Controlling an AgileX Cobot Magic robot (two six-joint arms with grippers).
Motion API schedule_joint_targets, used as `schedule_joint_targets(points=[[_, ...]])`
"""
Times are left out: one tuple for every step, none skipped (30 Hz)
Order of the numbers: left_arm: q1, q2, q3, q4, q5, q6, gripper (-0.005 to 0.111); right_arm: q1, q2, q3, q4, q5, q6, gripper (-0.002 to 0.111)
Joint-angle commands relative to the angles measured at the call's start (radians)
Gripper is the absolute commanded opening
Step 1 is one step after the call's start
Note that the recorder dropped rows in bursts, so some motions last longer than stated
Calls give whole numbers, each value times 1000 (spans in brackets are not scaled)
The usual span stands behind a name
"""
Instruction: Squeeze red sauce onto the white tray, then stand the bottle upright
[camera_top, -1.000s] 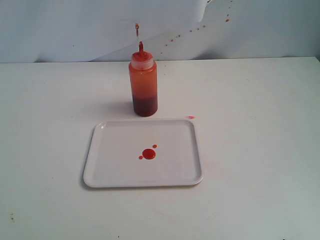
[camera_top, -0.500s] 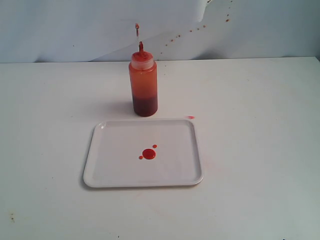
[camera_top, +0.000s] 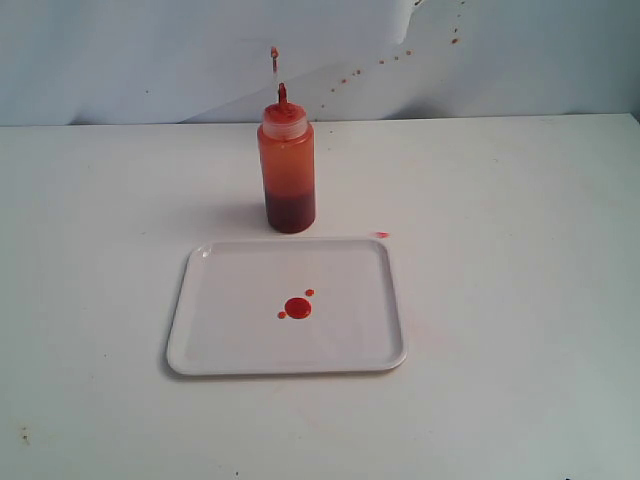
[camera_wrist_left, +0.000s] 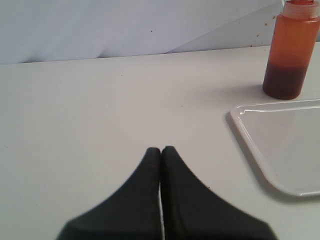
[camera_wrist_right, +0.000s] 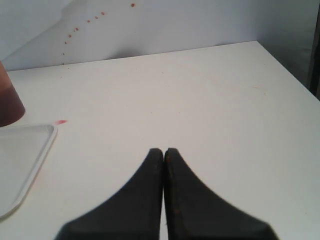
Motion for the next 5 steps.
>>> schedule_joint_targets(points=[[-5, -4, 5, 0, -7, -4, 0, 4, -5, 4, 4, -2, -1, 0], [-5, -4, 5, 0, -7, -4, 0, 4, -5, 4, 4, -2, -1, 0], [-5, -4, 5, 0, -7, -4, 0, 4, -5, 4, 4, -2, -1, 0], [-5, -4, 5, 0, -7, -4, 0, 4, -5, 4, 4, -2, -1, 0], [-5, -4, 5, 0, -7, -4, 0, 4, -5, 4, 4, -2, -1, 0]])
